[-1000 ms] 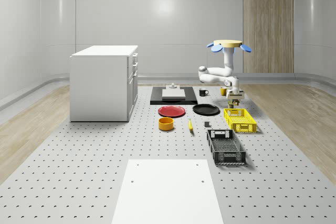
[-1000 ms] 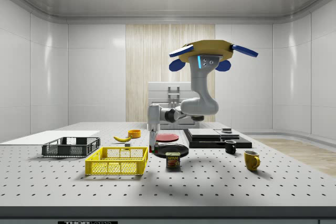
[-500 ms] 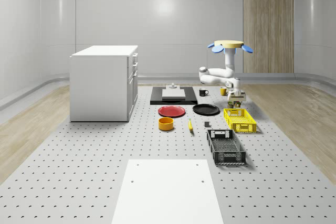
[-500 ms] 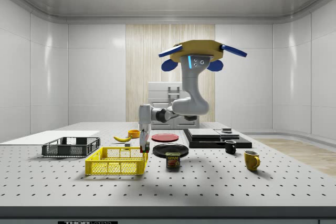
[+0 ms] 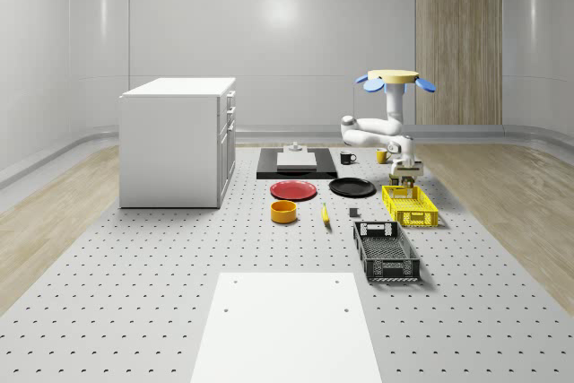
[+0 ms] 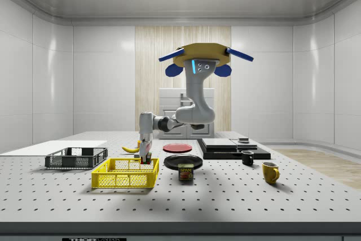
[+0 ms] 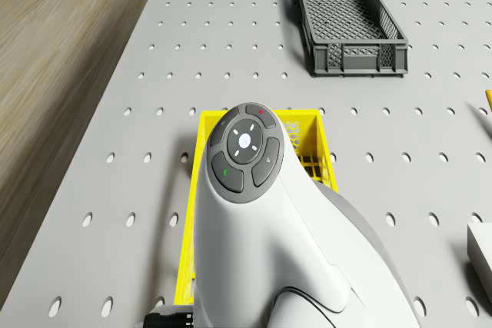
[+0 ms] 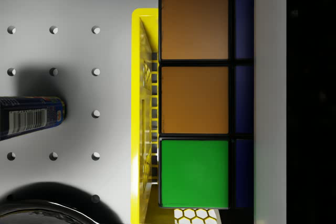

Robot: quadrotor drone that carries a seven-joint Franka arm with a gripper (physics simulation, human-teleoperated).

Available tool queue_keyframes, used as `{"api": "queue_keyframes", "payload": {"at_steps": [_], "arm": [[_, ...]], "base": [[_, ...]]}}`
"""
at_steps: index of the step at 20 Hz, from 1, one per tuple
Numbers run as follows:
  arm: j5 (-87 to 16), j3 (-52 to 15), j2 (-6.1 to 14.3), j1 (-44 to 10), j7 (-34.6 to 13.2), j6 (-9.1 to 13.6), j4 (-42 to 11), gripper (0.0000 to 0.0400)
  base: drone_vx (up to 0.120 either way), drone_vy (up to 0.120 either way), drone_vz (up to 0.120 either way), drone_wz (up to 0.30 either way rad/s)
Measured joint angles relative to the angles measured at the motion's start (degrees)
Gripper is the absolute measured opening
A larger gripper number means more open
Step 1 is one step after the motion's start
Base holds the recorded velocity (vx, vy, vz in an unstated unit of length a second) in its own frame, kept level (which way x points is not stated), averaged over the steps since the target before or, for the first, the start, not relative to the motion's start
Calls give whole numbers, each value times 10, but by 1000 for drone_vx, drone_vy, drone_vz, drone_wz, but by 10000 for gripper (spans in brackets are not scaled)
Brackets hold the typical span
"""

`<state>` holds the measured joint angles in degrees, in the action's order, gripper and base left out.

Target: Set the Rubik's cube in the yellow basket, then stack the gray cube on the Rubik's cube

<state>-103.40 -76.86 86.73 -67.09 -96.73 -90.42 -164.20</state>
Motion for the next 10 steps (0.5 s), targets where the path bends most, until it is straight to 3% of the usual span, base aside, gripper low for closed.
{"api": "queue_keyframes", "payload": {"at_steps": [2, 6, 10], "arm": [[0, 0, 1, 0, 0, -1, 0, 325], [1, 0, 3, -1, -1, -3, 0, 325], [2, -1, 5, -1, -1, -5, 0, 325]], "base": [[120, 0, -120, 0], [120, -110, -120, 0], [120, 0, 0, 0]]}}
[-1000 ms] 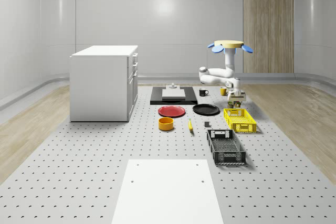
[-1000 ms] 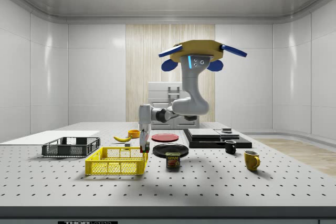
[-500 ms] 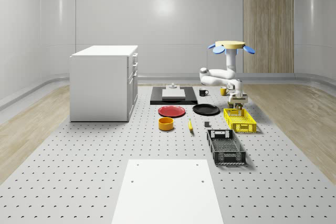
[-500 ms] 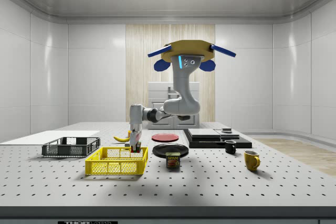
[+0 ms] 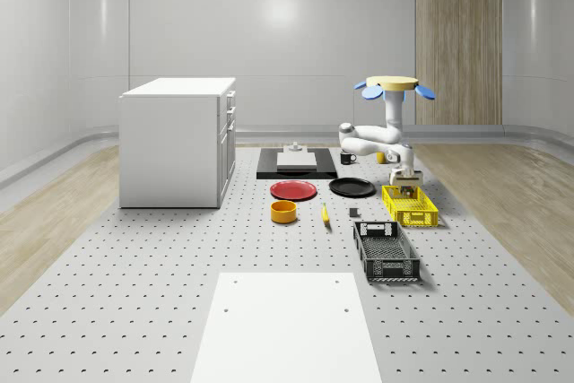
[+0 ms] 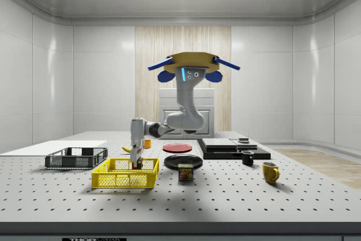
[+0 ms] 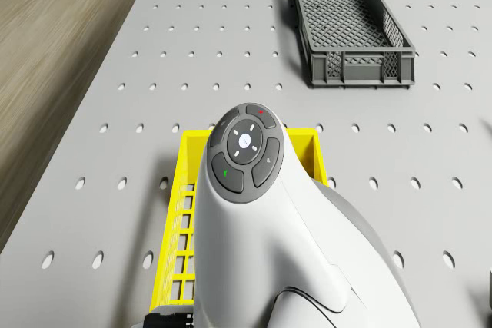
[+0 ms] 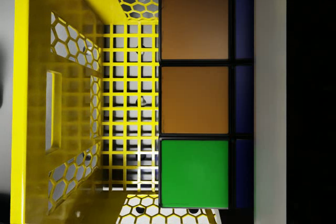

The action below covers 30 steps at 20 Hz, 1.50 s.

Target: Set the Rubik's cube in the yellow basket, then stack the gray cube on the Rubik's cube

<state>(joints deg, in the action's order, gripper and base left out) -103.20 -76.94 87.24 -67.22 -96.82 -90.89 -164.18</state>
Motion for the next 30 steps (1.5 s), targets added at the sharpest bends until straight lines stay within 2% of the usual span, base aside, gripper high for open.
{"api": "queue_keyframes", "payload": {"at_steps": [17, 20, 24, 28, 30], "arm": [[-90, 97, 5, -16, 0, -40, 27, 325], [-103, 109, 3, -19, 1, -44, 31, 358], [-99, 105, 1, -16, 1, -40, 29, 385], [-76, 80, 0, -10, 2, -28, 20, 394], [-62, 65, -1, -7, 2, -21, 15, 397]], "base": [[7, 0, 0, 0], [0, 0, 0, 0], [0, 0, 0, 0], [0, 0, 0, 0], [0, 0, 120, 0]]}}
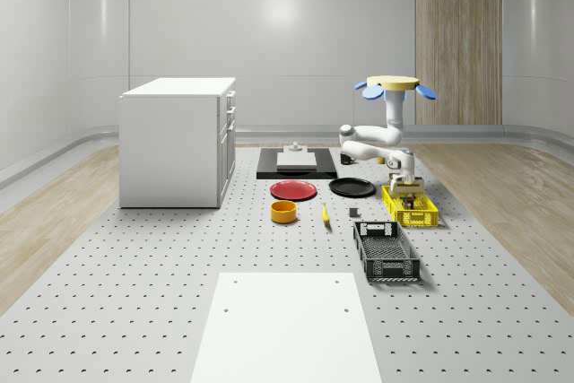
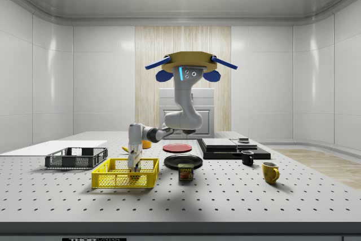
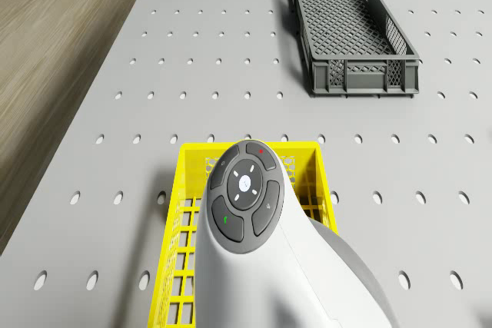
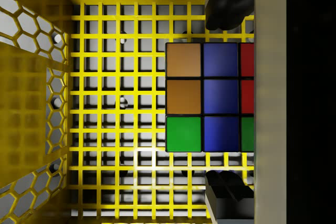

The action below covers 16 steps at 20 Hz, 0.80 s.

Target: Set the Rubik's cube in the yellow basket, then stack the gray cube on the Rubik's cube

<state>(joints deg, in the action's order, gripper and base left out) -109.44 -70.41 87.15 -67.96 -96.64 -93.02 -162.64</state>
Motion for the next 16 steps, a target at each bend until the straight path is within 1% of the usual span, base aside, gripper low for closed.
{"api": "queue_keyframes", "payload": {"at_steps": [3, 7, 11, 14, 16], "arm": [[15, -16, 0, 3, 0, 6, -5, 398], [26, -28, 0, 4, 0, 10, -8, 399], [31, -33, 0, 5, -1, 12, -9, 400], [33, -35, 1, 5, -1, 12, -9, 400], [34, -35, 1, 5, -1, 12, -9, 400]], "base": [[0, 0, 120, 0], [0, -110, 110, 0], [0, -120, 0, 0], [107, -120, 0, 0], [0, -120, 0, 0]]}}
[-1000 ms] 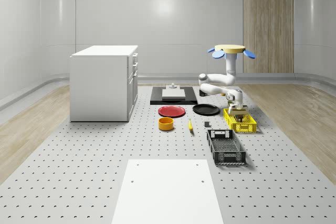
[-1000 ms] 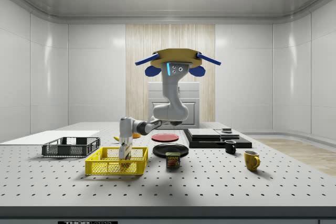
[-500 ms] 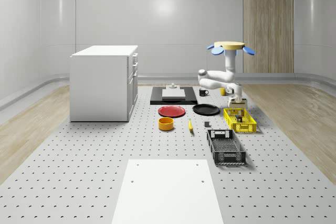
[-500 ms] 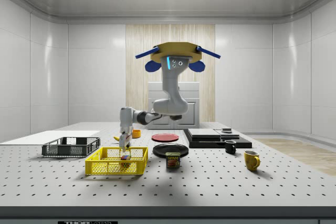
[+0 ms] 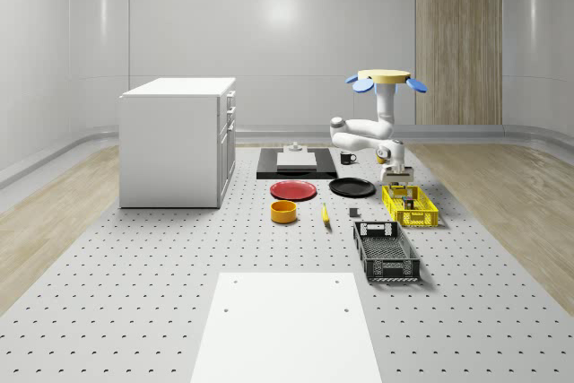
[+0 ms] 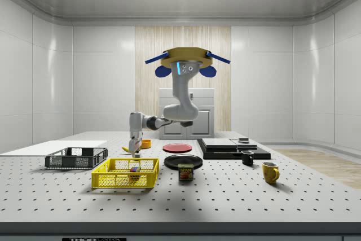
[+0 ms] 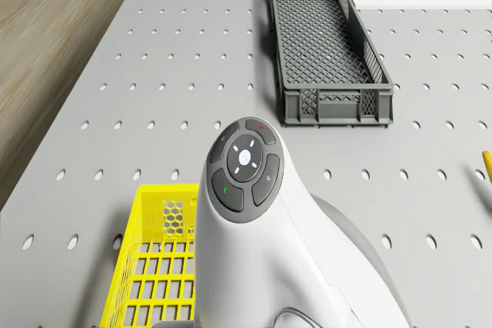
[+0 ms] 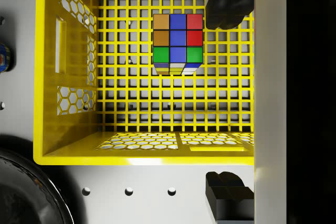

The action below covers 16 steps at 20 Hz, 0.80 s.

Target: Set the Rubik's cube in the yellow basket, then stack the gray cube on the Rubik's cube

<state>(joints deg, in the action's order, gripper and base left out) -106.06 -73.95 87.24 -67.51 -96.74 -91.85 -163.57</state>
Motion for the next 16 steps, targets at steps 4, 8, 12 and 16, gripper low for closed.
{"api": "queue_keyframes", "payload": {"at_steps": [4, 8, 12, 16], "arm": [[1, -1, 1, 0, 0, -1, 0, 400], [2, -1, 2, 0, 0, -1, 0, 400], [2, -1, 2, -1, -1, -2, 0, 400], [2, -1, 3, -1, -1, -2, 0, 400]], "base": [[100, -120, 0, 0], [30, -120, 0, 0], [80, -120, 0, 0], [120, -120, 0, 0]]}}
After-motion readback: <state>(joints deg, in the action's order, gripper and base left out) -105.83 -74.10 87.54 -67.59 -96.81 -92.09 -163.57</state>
